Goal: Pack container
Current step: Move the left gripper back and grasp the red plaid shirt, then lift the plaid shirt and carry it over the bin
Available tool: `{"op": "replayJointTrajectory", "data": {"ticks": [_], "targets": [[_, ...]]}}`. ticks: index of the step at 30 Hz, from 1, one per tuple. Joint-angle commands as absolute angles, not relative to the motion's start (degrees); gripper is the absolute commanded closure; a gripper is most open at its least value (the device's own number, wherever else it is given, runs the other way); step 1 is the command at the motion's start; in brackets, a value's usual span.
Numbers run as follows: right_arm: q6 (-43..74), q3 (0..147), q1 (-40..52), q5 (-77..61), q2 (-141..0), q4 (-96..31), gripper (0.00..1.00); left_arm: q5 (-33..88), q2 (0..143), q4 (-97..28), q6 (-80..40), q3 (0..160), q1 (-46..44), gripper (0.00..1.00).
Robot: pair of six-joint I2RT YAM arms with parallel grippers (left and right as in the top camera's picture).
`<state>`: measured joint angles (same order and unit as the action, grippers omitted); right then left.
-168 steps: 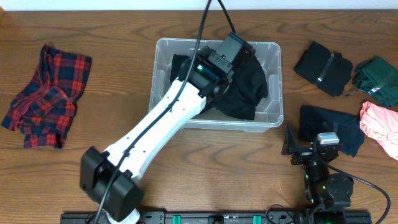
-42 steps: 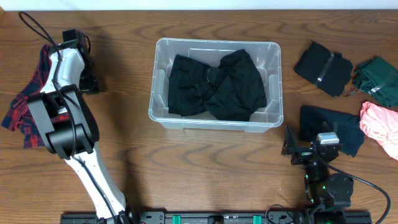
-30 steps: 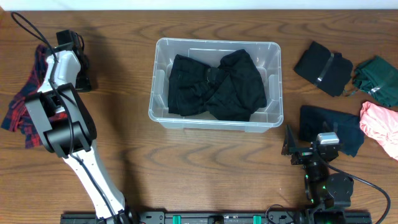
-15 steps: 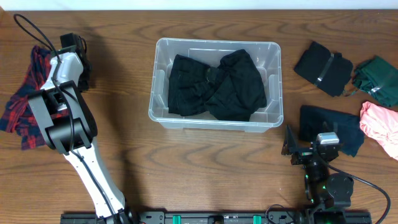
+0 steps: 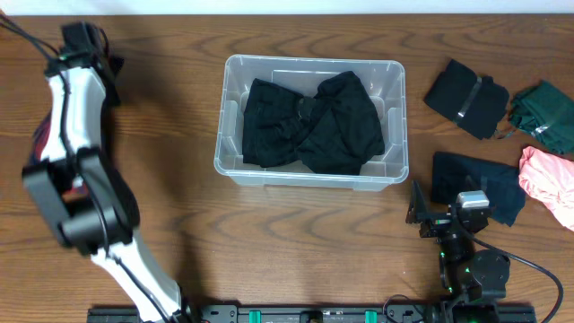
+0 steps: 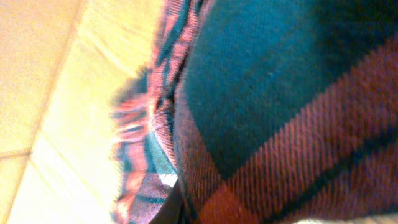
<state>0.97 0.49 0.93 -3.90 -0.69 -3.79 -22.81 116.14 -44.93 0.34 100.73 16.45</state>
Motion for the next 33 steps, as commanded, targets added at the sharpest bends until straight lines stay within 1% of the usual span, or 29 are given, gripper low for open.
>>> {"op": "replayJointTrajectory", "data": {"ticks": [1, 7, 11, 14, 17, 21, 24, 27, 33], "targets": [[0.3, 0.3, 0.8, -3.9, -0.4, -3.9, 0.01, -16.6, 105.5, -44.9, 4.9, 101.7, 13.8, 0.94], [0.3, 0.3, 0.8, -3.9, -0.4, -3.9, 0.01, -10.4, 92.0, -44.9, 12.2, 101.7, 6.2, 0.94], [0.3, 0.3, 0.8, -3.9, -0.4, -3.9, 0.01, -9.4, 86.0, -45.1, 16.3, 101.7, -3.5, 0.94], [0.3, 0.3, 0.8, -3.9, -0.4, -3.9, 0.01, -9.7, 84.5, -46.0, 20.3, 101.7, -11.5, 0.94], [0.3, 0.3, 0.8, -3.9, -0.4, -3.9, 0.01, -11.7, 85.1, -46.9, 22.8, 101.6, -20.1, 0.94], [0.3, 0.3, 0.8, -3.9, -0.4, -3.9, 0.01, -19.6, 88.0, -47.4, 26.5, 101.6, -30.1, 0.94], [0.3, 0.3, 0.8, -3.9, -0.4, -3.9, 0.01, -25.7, 90.9, -47.3, 29.8, 101.6, -35.4, 0.94], [0.3, 0.3, 0.8, -3.9, -0.4, -3.9, 0.01, -31.2, 94.4, -47.3, 32.8, 101.6, -39.3, 0.94], [0.3, 0.3, 0.8, -3.9, -0.4, -3.9, 0.01, -35.2, 100.0, -47.3, 36.5, 101.6, -41.6, 0.94]]}}
